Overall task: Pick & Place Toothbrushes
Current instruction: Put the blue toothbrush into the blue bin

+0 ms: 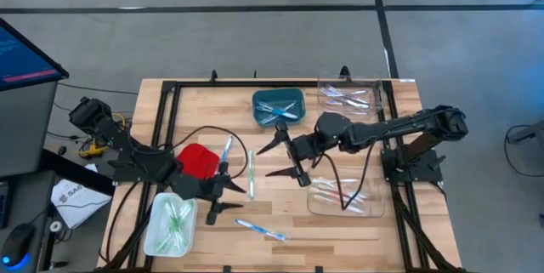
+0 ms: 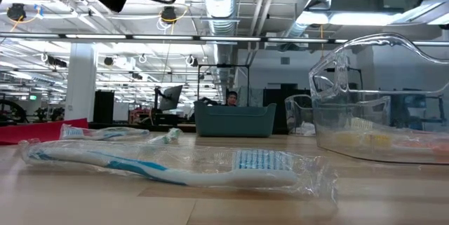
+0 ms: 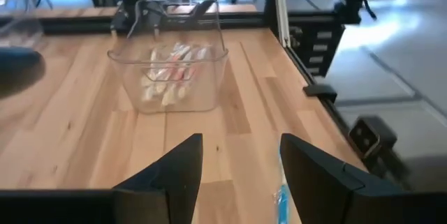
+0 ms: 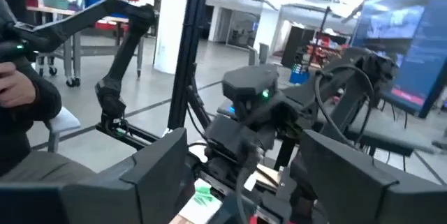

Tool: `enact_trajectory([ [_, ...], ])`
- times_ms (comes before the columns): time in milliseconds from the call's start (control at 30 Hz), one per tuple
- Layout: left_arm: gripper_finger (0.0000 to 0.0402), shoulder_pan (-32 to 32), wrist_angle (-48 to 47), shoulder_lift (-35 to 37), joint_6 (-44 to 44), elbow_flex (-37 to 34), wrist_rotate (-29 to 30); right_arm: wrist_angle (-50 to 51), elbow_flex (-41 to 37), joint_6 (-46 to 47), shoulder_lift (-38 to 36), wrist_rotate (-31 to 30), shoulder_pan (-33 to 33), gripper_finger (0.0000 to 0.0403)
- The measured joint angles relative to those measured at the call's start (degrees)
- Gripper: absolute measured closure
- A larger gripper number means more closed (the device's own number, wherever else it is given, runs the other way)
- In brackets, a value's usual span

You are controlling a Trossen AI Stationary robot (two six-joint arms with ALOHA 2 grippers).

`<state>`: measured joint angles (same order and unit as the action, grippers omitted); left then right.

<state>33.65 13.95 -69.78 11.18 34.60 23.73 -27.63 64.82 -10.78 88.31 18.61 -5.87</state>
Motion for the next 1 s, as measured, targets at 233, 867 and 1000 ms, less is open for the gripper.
enact_trajectory([
  [233, 0.0215, -0.33, -5.52, 0.0, -5.0, -0.03, -0.2, -1.7, 0.0, 1.58, -0.72, -0.43, -0.11, 0.0128],
  [867, 0.0215, 1.26, -4.14, -13.71, -18.07, 2.11, -8.34, -8.48, 0.02, 2.15, -1.05, 12.94, 3.92, 0.0128],
  [1000, 0.0215, 1.4, -3.84, -17.67, -18.64, 6.62, -11.38, -7.83, 0.02, 2.9, -1.05, 13.08, 4.22, 0.0128],
])
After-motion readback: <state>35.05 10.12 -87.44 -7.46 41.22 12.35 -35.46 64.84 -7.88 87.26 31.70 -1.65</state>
